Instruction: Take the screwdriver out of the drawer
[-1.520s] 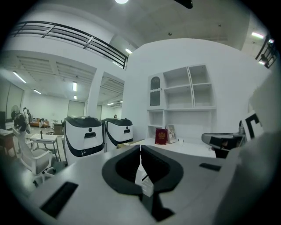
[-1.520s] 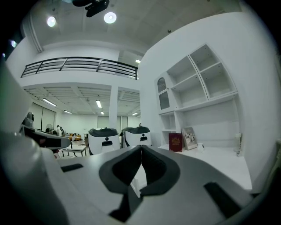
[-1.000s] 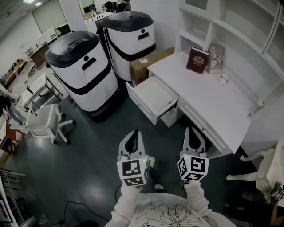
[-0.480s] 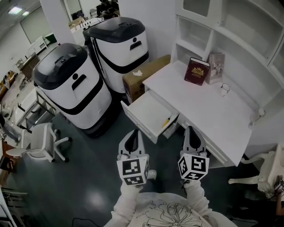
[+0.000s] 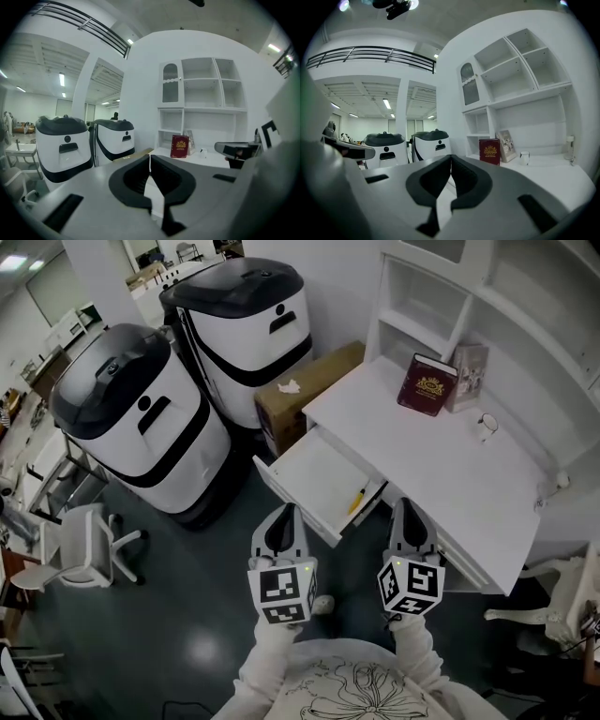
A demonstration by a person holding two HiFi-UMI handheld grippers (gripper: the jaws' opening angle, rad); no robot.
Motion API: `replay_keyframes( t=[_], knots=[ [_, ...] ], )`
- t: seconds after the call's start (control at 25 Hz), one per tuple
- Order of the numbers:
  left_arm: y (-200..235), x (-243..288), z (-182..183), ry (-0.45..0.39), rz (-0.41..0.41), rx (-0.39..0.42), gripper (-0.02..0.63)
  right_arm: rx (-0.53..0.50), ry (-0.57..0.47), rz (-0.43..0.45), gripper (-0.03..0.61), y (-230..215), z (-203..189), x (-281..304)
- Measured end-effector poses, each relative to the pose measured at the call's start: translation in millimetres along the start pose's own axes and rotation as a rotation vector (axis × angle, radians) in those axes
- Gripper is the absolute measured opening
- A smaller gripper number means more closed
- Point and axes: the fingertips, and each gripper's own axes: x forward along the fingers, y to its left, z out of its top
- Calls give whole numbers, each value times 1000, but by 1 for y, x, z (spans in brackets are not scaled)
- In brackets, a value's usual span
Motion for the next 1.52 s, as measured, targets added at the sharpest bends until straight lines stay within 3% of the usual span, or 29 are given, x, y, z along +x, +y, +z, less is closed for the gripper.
replay_keyframes(
  t=[0.36,1.04,1.52],
  knots=[
    [9,55,-2,27,-1,-15,11,-6,37,-8,3,-14,-11,51],
    [-9,197,-15,136,37,-34,11,-2,114,40,3,-84,-22,186],
    [-25,270,-71,321,8,-43,12,5,203,76,3,-115,-53,255]
  ],
)
